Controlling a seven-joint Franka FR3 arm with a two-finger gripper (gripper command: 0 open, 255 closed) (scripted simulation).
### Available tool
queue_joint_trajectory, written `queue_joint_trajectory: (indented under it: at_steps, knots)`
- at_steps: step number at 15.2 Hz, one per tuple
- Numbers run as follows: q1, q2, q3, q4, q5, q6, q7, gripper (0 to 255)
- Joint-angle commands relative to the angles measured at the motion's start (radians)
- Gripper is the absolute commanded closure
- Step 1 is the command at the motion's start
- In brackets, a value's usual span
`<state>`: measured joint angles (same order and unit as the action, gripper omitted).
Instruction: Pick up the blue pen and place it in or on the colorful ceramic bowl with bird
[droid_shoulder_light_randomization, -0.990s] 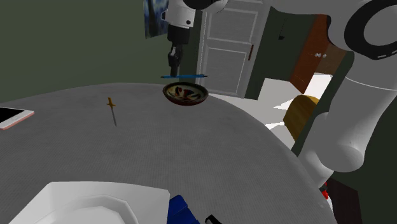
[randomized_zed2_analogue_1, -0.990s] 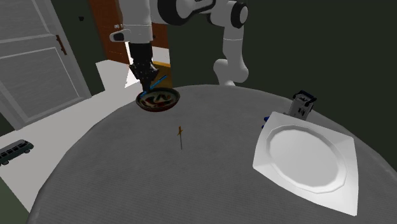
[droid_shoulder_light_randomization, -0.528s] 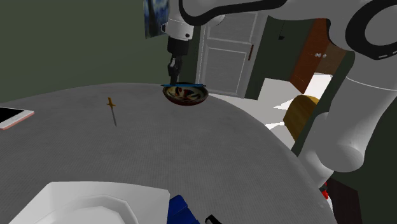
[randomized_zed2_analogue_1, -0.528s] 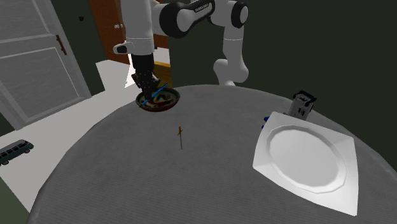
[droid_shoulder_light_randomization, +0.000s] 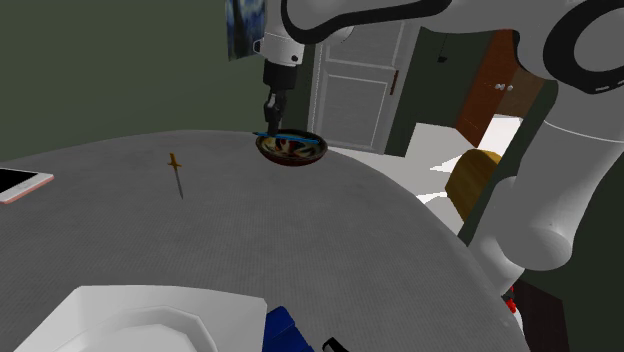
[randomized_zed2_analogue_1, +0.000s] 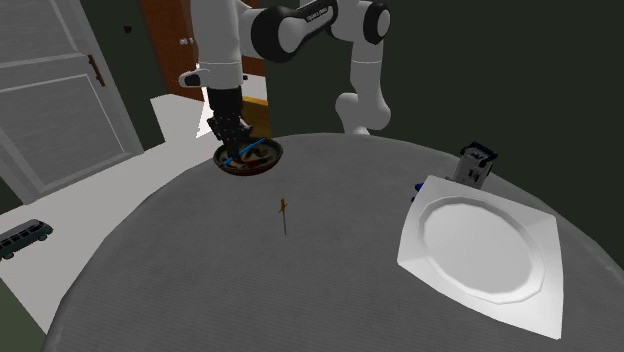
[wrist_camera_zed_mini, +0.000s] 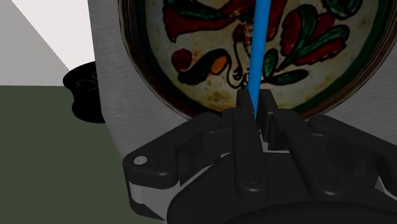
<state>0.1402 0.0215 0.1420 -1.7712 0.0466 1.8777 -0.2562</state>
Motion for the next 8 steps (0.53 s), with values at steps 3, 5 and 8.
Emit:
queue_joint_trajectory:
  at_steps: [3, 5, 8]
  knots:
    - [0.0, 0.0, 0.0, 0.0, 0.0, 0.0, 0.0, 0]
    - [0.0, 0.0, 0.0, 0.0, 0.0, 0.0, 0.0, 0]
    - [-0.002, -0.005, -0.001, 0.06, 0.0, -0.066, 0.0, 0]
